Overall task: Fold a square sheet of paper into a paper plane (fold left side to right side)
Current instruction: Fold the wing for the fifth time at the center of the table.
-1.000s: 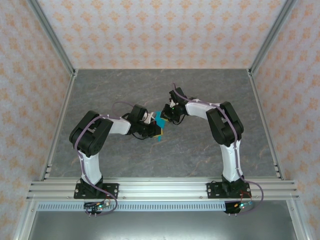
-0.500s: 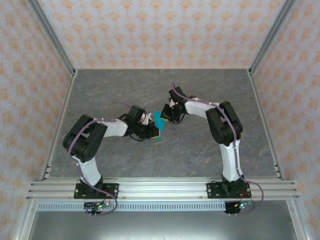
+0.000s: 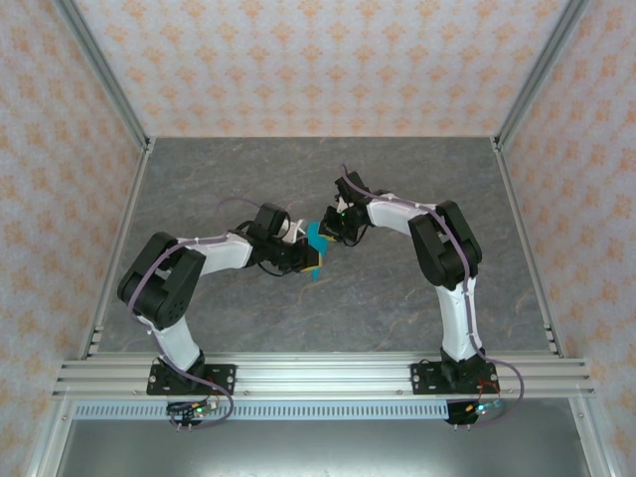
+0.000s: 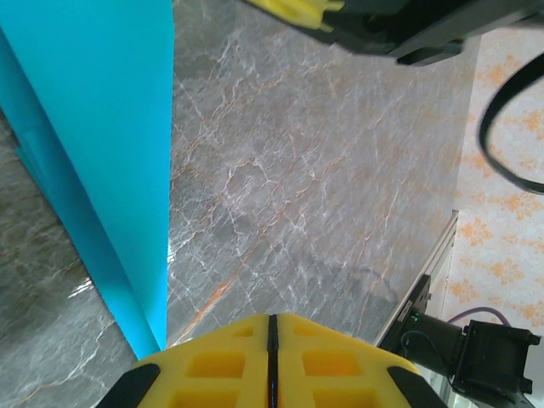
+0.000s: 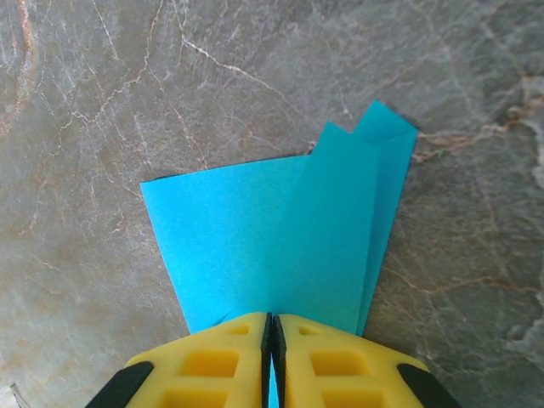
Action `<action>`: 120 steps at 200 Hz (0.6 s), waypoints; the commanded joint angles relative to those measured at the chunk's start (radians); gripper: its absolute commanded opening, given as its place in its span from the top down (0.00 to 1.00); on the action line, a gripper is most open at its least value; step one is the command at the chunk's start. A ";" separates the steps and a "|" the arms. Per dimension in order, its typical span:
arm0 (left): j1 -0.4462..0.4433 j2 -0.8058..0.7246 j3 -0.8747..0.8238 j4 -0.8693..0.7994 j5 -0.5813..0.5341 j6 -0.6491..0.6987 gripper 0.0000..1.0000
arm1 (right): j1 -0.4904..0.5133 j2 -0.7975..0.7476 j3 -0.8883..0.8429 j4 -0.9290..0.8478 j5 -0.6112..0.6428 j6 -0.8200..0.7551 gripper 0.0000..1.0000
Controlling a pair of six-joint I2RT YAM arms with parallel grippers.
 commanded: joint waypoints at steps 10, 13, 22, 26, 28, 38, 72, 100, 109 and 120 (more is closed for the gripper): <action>-0.034 0.053 0.046 -0.032 0.039 0.012 0.91 | -0.001 0.073 -0.016 -0.104 0.080 -0.020 0.85; -0.035 0.055 0.049 -0.033 0.038 0.014 0.91 | -0.001 0.072 -0.016 -0.104 0.080 -0.020 0.85; -0.041 0.063 0.055 -0.039 0.029 0.016 0.91 | -0.001 0.071 -0.017 -0.106 0.081 -0.021 0.85; -0.041 0.065 0.056 -0.041 0.024 0.015 0.91 | -0.001 0.071 -0.017 -0.106 0.082 -0.021 0.85; -0.042 0.066 0.057 -0.043 0.020 0.016 0.91 | -0.001 0.071 -0.016 -0.106 0.082 -0.021 0.85; -0.042 0.072 0.056 -0.047 0.005 0.017 0.91 | -0.001 0.073 -0.015 -0.108 0.083 -0.022 0.85; -0.041 0.087 0.052 -0.049 -0.019 0.016 0.91 | -0.001 0.072 -0.015 -0.115 0.083 -0.026 0.85; -0.041 0.081 0.045 -0.046 -0.039 0.014 0.91 | -0.001 0.072 -0.016 -0.119 0.087 -0.030 0.85; -0.041 0.077 0.045 -0.047 -0.041 0.014 0.91 | -0.001 0.072 -0.017 -0.120 0.087 -0.030 0.85; -0.041 0.073 0.042 -0.047 -0.045 0.014 0.91 | -0.001 0.072 -0.017 -0.120 0.088 -0.030 0.85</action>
